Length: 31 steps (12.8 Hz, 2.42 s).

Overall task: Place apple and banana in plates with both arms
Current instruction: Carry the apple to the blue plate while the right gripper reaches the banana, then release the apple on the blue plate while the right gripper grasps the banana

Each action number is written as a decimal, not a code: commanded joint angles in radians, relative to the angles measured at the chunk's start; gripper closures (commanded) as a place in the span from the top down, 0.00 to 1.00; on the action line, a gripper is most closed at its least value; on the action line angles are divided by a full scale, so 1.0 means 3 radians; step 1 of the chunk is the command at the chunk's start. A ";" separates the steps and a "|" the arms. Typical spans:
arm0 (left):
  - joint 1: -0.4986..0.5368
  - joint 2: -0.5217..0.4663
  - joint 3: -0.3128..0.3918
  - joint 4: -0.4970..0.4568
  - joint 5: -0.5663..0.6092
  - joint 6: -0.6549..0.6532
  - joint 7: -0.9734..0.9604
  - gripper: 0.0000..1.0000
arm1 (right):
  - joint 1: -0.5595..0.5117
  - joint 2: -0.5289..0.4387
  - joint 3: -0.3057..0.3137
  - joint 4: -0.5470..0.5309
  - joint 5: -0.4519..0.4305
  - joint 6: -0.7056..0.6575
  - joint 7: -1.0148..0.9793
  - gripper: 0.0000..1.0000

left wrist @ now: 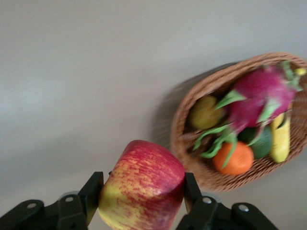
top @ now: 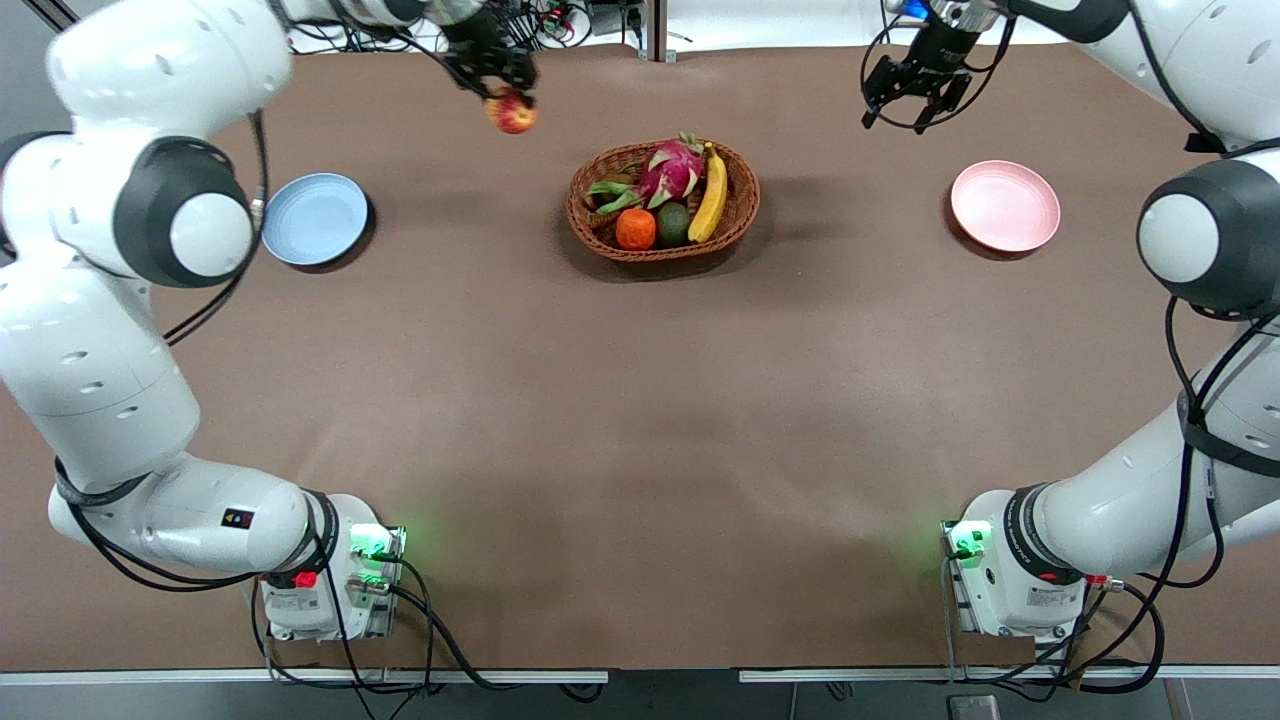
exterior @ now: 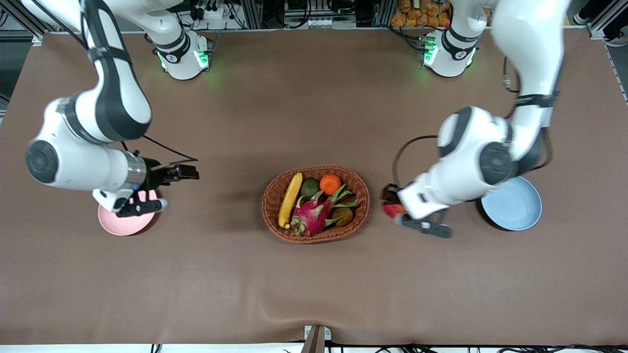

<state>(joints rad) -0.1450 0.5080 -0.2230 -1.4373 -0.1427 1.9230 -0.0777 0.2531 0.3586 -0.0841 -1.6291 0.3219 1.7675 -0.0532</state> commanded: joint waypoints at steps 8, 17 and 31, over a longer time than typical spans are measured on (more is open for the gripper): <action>0.0565 -0.0159 -0.0003 -0.0031 0.0082 -0.0289 0.0009 0.00 | 0.0736 0.0460 -0.0026 -0.0072 0.0082 0.1255 0.0995 1.00; 0.0984 -0.0241 0.0002 -0.0235 0.0557 -0.0315 0.0019 0.00 | 0.1222 0.1054 -0.0026 0.0199 0.0062 0.1931 0.1987 0.91; 0.1797 -0.0119 -0.0039 -0.1437 0.0951 0.0764 0.0075 0.00 | 0.1350 0.1330 -0.0032 0.0235 0.0042 0.2345 0.2095 0.71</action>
<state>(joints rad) 0.3642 0.4661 -0.2201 -1.8575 0.1421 2.1249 -0.0625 0.6400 0.7232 -0.0830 -1.5893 0.3316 2.4531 0.5564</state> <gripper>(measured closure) 0.273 0.282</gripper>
